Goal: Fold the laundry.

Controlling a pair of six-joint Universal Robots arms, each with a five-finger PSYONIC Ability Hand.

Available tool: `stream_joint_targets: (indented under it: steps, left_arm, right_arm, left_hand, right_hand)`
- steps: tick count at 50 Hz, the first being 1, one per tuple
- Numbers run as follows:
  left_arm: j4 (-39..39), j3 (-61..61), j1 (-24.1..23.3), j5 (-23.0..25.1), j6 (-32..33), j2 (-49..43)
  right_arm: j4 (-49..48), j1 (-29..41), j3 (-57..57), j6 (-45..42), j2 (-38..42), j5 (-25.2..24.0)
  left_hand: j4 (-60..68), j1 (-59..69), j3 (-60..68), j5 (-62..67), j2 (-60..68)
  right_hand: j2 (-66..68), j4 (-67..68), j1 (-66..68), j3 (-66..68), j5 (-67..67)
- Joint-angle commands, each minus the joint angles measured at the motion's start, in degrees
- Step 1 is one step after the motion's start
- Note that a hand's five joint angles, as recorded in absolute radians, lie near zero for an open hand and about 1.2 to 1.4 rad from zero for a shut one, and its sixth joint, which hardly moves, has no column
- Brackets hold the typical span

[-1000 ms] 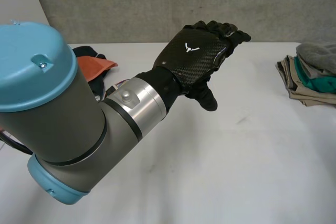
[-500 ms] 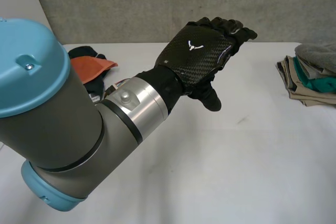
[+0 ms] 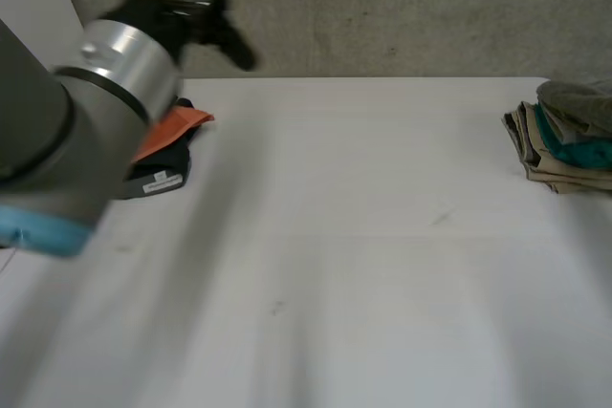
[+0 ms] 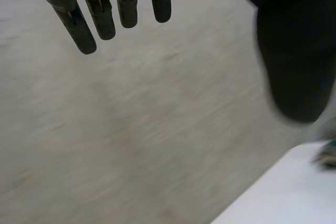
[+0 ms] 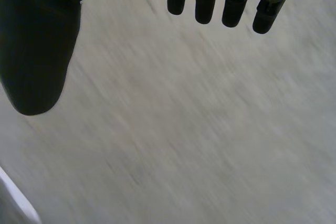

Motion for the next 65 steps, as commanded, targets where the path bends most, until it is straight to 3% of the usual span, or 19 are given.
stream_joint_targets:
  steps: [1,6,10,13,17,21,25,28,33,34,38,42,48,56,59,63,65]
  left_arm:
    - [0.48,0.47,18.4,-1.75,13.59,-10.19]
    - [3.54,4.5,28.51,2.62,27.29,-25.11]
    - [5.66,9.24,31.95,7.9,31.97,-34.0]
    - [7.15,12.59,33.27,9.23,32.77,-37.98]
    - [8.56,17.51,33.89,9.5,33.03,-43.87]
    - [8.39,20.59,33.98,9.59,33.03,-46.25]
    - [9.0,19.28,33.19,8.8,32.6,-43.97]
    - [9.62,15.07,32.14,8.79,29.71,-35.2]
    - [12.87,8.74,27.22,8.44,16.1,-21.13]
    - [12.96,7.51,25.38,8.27,10.33,-16.85]
    - [12.35,5.05,21.34,7.65,-1.64,-6.3]
    - [10.5,2.5,17.12,7.65,-7.91,-0.73]
    - [9.01,1.88,8.41,7.39,-6.96,-1.33]
    - [5.4,1.96,-2.04,7.12,-2.21,-10.38]
    - [5.14,2.31,-6.27,6.86,-0.11,-12.76]
    - [4.79,2.23,-6.36,4.06,2.97,-15.84]
    - [3.91,1.96,-6.45,0.12,4.55,-16.1]
  right_arm:
    - [-2.62,12.69,17.01,1.76,-5.36,-7.82]
    - [6.94,16.91,20.8,-2.62,-4.4,-7.38]
    - [11.26,17.09,21.59,-6.31,-2.39,-7.21]
    - [12.76,16.57,21.94,-7.82,-0.98,-7.12]
    - [12.94,16.3,22.99,-8.17,-0.36,-7.12]
    - [12.86,16.39,23.61,-8.26,-0.36,-7.2]
    - [12.68,16.3,23.61,-8.26,-0.36,-7.12]
    - [12.51,16.21,23.52,-8.17,-0.62,-6.85]
    - [12.5,16.3,23.17,-7.91,-1.06,-4.31]
    - [12.51,16.3,23.09,-7.82,-1.15,-3.78]
    - [12.77,16.3,22.82,-7.73,-1.32,-1.67]
    - [12.94,16.21,22.73,-7.73,-2.11,-1.14]
    - [13.21,16.21,23.17,-7.56,-2.9,-1.14]
    - [13.21,16.21,23.17,-7.56,-3.17,-1.14]
    - [13.21,16.13,23.09,-7.56,-3.17,-1.05]
    - [13.38,16.13,23.0,-7.38,-3.34,-0.96]
    - [14.87,16.13,22.74,-7.03,-3.61,-0.96]
  left_hand:
    - [-0.53,0.26,-0.69,-1.49,-0.38]
    - [-0.7,0.09,-0.86,-1.66,-0.55]
    - [1.14,1.92,0.98,0.18,1.29]
    - [1.99,2.78,1.83,1.03,2.14]
    - [15.08,15.86,14.91,14.11,15.22]
    - [65.77,66.55,65.6,64.8,65.91]
    - [68.25,69.03,68.08,67.29,68.4]
    - [68.25,69.03,68.08,67.29,68.4]
    - [68.25,69.03,68.08,67.29,68.4]
    - [68.25,69.03,68.08,67.29,68.4]
    - [68.25,69.03,68.08,67.29,68.4]
    - [68.25,69.03,68.08,67.29,68.4]
    - [68.25,69.03,68.08,67.29,68.4]
    - [68.25,69.03,68.08,67.29,68.4]
    - [52.83,53.62,52.67,51.87,52.98]
    - [31.99,32.77,31.83,31.03,32.14]
    - [18.56,19.34,18.4,17.6,18.71]
  right_hand:
    - [-2.46,-2.0,-3.26,-1.87,-2.49]
    - [-2.46,-2.0,-3.26,-1.87,-2.49]
    - [-2.46,-2.0,-3.26,-1.87,-2.49]
    - [-2.46,-2.0,-3.26,-1.87,-2.49]
    - [-2.46,-2.0,-3.26,-1.87,-2.49]
    - [-2.46,-2.0,-3.26,-1.87,-2.49]
    - [-2.46,-2.0,-3.26,-1.87,-2.49]
    - [-2.46,-2.0,-3.26,-1.87,-2.49]
    - [-2.46,-2.0,-3.26,-1.87,-2.49]
    - [-2.46,-2.0,-3.26,-1.87,-2.49]
    - [-2.46,-2.0,-3.26,-1.87,-2.49]
    - [-2.46,-2.0,-3.26,-1.87,-2.49]
    - [-2.46,-2.0,-3.26,-1.87,-2.49]
    - [-2.46,-2.0,-3.26,-1.87,-2.49]
    - [-2.46,-2.0,-3.26,-1.87,-2.49]
    - [-2.46,-2.0,-3.26,-1.87,-2.49]
    - [-2.46,-2.0,-3.26,-1.87,-2.49]
